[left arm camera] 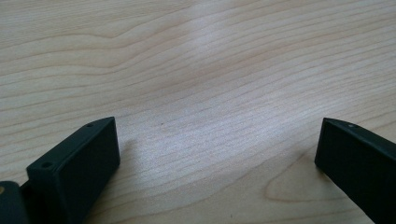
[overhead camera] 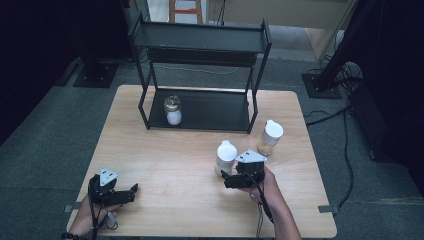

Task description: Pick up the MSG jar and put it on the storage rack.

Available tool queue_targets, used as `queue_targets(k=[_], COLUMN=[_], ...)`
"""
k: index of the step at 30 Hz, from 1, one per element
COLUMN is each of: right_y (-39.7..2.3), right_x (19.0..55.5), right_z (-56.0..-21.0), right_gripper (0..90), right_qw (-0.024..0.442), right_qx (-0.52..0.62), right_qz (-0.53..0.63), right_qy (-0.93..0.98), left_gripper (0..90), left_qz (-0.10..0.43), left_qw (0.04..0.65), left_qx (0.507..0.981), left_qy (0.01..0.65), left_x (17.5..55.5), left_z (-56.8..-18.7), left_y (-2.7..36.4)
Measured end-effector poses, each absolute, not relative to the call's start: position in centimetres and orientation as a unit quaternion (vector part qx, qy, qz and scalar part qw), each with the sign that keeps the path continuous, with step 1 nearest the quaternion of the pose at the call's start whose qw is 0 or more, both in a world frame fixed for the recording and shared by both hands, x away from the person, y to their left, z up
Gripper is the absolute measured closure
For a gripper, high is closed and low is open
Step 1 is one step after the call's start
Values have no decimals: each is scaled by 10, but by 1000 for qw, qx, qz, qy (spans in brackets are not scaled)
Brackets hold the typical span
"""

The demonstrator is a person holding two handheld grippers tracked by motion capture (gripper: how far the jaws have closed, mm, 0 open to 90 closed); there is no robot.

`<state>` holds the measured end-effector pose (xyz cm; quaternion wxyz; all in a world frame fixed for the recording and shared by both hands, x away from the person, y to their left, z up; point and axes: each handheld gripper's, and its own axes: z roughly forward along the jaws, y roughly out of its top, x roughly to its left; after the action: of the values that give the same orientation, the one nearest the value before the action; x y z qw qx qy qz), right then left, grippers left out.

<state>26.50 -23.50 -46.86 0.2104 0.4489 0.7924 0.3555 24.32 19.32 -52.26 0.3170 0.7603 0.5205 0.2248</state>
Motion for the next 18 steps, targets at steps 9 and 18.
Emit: queue_targets(k=[9, 18], right_y=[-228, -216], right_x=[272, 274], right_z=[-461, -456], right_gripper=[80, 107], right_qw=[205, 200], right_qx=[456, 456], right_qz=[367, 370], right_qy=[784, 784], left_gripper=[0, 0], left_qz=[224, 224], left_qw=[317, 317], left_qx=[761, 761], left_qy=[520, 520], left_x=[243, 243], left_z=[-523, -523], left_y=[193, 193])
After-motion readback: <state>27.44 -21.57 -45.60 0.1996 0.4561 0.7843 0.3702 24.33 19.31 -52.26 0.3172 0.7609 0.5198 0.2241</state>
